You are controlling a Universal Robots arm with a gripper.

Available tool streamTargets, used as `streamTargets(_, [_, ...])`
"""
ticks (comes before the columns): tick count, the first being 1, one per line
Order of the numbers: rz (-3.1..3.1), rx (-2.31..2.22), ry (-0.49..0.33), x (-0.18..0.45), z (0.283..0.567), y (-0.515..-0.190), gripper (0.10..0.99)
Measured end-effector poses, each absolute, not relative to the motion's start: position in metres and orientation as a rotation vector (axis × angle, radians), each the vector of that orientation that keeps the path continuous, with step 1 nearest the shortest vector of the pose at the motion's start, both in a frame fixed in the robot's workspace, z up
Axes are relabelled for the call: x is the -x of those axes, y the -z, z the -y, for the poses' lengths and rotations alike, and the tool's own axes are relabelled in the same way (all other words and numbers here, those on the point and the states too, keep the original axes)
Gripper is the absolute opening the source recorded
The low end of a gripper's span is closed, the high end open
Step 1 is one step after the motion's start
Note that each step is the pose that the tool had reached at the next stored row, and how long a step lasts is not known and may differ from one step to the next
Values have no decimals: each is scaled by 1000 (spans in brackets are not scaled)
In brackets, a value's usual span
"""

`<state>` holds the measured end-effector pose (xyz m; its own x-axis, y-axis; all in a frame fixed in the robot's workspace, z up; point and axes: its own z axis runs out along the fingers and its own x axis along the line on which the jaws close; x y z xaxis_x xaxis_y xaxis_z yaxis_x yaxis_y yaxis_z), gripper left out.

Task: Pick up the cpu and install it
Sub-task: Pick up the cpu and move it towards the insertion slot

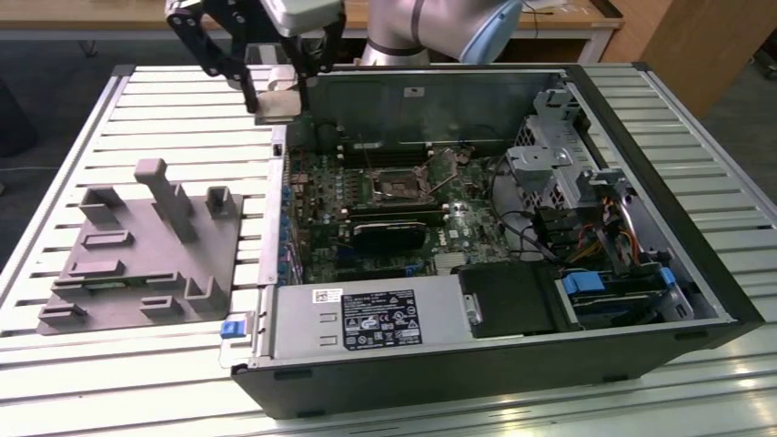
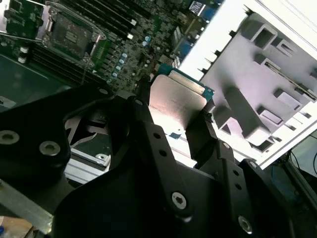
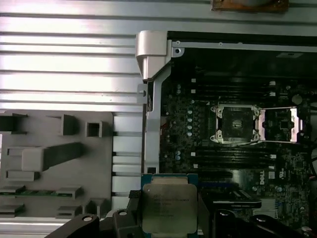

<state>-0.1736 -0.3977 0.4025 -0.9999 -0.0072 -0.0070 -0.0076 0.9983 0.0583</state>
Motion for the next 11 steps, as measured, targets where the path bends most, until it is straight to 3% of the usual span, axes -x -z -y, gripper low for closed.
streamTargets(11, [-3133,12,-91,138,375,-396,537])
